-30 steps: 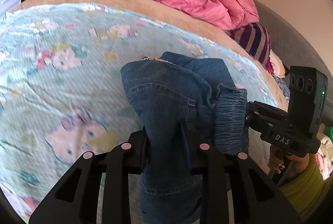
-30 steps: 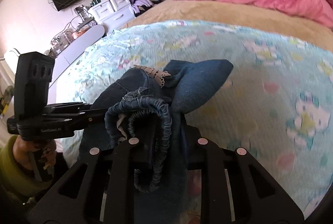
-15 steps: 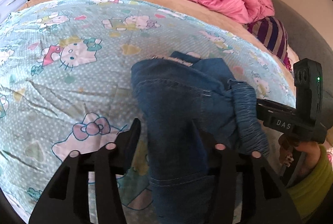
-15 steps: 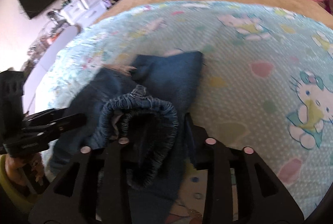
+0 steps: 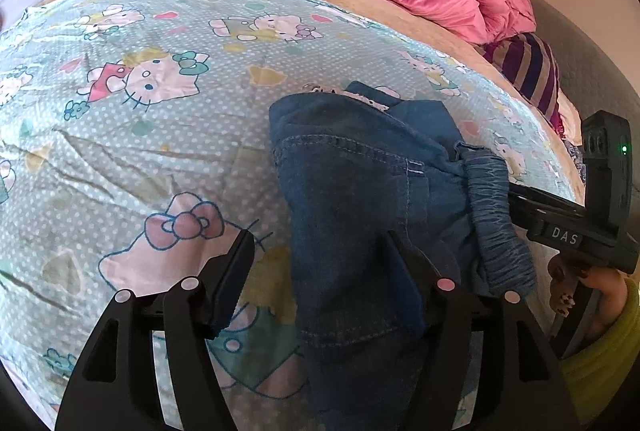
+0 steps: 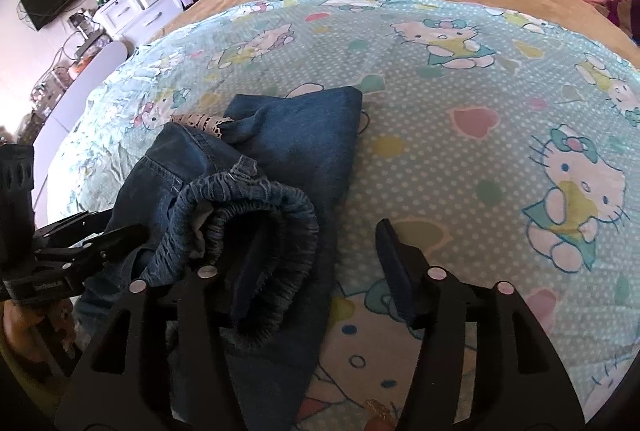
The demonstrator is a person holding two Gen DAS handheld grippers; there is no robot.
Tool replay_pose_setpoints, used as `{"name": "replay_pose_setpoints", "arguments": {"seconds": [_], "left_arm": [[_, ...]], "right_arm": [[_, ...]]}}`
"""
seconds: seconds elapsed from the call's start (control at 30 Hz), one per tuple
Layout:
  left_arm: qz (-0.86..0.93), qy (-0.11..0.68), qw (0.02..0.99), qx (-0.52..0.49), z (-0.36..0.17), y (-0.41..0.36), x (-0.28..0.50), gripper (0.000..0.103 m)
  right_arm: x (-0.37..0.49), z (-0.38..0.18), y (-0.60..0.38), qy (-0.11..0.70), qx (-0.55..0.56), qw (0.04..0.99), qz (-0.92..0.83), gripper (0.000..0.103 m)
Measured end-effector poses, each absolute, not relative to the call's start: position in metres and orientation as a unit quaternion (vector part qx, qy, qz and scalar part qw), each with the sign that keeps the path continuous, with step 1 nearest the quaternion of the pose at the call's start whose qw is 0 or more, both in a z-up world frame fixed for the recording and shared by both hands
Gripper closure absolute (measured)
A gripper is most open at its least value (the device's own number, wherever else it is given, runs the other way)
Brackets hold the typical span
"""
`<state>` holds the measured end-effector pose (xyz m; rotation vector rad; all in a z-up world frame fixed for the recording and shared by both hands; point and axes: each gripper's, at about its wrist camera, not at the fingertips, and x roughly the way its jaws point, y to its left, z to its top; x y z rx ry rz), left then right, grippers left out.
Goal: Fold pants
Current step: 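Open the right tool and lift both tools away from the folded pants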
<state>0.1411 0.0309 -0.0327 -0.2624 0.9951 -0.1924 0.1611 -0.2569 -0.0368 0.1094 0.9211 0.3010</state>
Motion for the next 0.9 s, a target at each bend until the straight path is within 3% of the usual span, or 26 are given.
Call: {"name": "replay_pose_setpoints", "arguments": {"seconds": [0.27, 0.3, 0.33, 0.5, 0.6, 0.9], "left_arm": [[-0.093, 0.468, 0.870, -0.128, -0.022, 0.032, 0.127, 0.037], [-0.091, 0.466, 0.870, -0.129, -0.020, 0.032, 0.124, 0.021], [-0.087, 0.463, 0.873, -0.128, -0.017, 0.033, 0.121, 0.014], [-0.086, 0.442, 0.883, -0.131, 0.000, 0.035, 0.106, 0.011], [-0.081, 0.431, 0.890, -0.122, 0.013, 0.034, 0.093, 0.005], [-0.076, 0.408, 0.904, -0.103, 0.040, 0.027, 0.049, 0.004]], "right_arm": [[0.137, -0.021, -0.276, 0.418, 0.056, 0.898, 0.127, 0.026], [0.133, -0.017, -0.277, 0.411, 0.053, 0.901, 0.125, 0.023], [0.130, -0.015, -0.277, 0.407, 0.051, 0.904, 0.123, 0.021], [0.103, 0.005, -0.278, 0.371, 0.034, 0.920, 0.121, 0.010], [0.085, 0.016, -0.272, 0.350, 0.016, 0.929, 0.120, 0.009], [0.040, 0.039, -0.257, 0.306, -0.005, 0.946, 0.110, 0.009]]}}
